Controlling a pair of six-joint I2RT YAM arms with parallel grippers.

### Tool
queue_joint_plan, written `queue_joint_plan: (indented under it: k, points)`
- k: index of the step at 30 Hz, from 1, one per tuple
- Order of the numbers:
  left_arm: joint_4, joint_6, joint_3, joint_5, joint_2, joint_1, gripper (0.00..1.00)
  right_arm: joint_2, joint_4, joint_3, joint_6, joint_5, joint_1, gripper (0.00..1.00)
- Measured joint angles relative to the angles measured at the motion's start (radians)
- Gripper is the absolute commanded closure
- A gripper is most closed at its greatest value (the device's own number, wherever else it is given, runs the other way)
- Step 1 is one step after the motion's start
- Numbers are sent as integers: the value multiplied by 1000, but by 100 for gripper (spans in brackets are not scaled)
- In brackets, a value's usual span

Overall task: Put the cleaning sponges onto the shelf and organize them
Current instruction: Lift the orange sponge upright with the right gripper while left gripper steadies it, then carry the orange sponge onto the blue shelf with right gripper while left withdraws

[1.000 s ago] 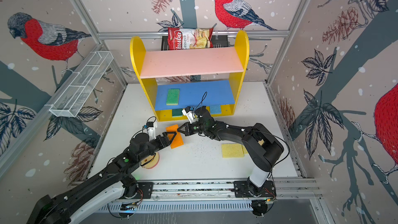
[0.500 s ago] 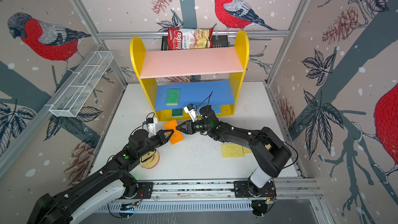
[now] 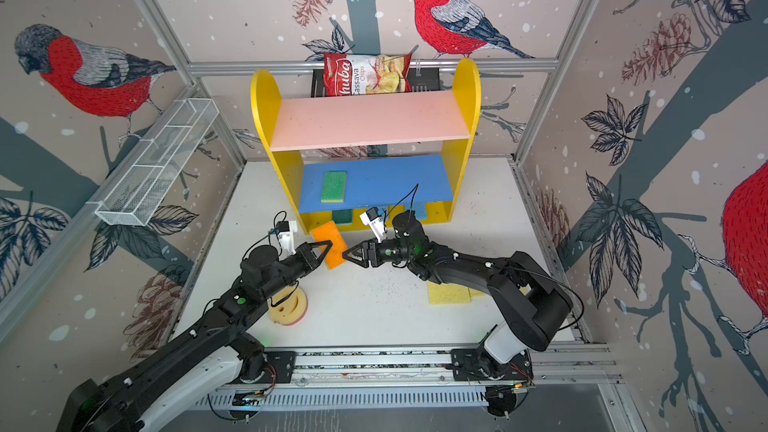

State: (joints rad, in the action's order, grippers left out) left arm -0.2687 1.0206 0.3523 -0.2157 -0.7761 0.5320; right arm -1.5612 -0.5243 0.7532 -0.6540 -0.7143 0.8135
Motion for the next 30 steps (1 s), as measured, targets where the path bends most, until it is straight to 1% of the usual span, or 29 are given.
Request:
queue_joint_plan:
  k: [1, 3, 5, 6, 9, 10, 11, 12, 13, 14, 15, 17, 20, 23, 26, 30]
  points:
    - [-4, 0, 0, -2, 2, -1, 97, -5, -3, 0, 0, 0, 2, 44]
    - [-11, 1, 0, -14, 3, -2, 97, -12, -5, 3, -3, -3, 6, 58]
    - [-11, 3, -1, -18, 3, -2, 98, -18, -11, 15, -7, -10, 10, 79]
    - [-14, 5, -3, -16, 2, -2, 97, -20, -14, 23, -7, -12, 13, 86]
    - [-23, 21, -7, -12, 1, -5, 96, -20, -20, 31, -10, -14, 14, 97]
    - [-26, 22, -8, -11, 1, -5, 89, -19, -20, 31, -11, -14, 14, 99]
    - [-28, 23, -8, -11, 0, -5, 69, -17, -20, 32, -21, -14, 14, 100]
    - [-32, 22, -8, -11, 0, -5, 44, -14, -20, 32, -25, -13, 14, 100]
    - [-33, 22, -8, -11, 2, -5, 24, -10, -20, 32, -24, -13, 12, 100]
    - [-32, 25, -8, -12, 5, -5, 15, -5, -20, 32, -24, -12, 11, 100]
    - [-26, 25, -5, -17, 8, -5, 11, 2, -20, 32, -21, -4, 9, 100]
    - [6, 18, 11, -14, 24, -4, 8, 17, -18, 32, -16, 1, -3, 100]
    - [82, -8, 56, 37, 60, -4, 8, 47, -2, 32, 0, 25, -38, 100]
    - [209, -40, 122, 135, 109, -4, 7, 76, 54, 49, 26, 63, -85, 100]
    - [337, -73, 169, 247, 155, -4, 7, 88, 141, 93, 58, 140, -126, 100]
    - [482, -100, 195, 353, 201, -4, 6, 88, 267, 158, 108, 248, -154, 100]
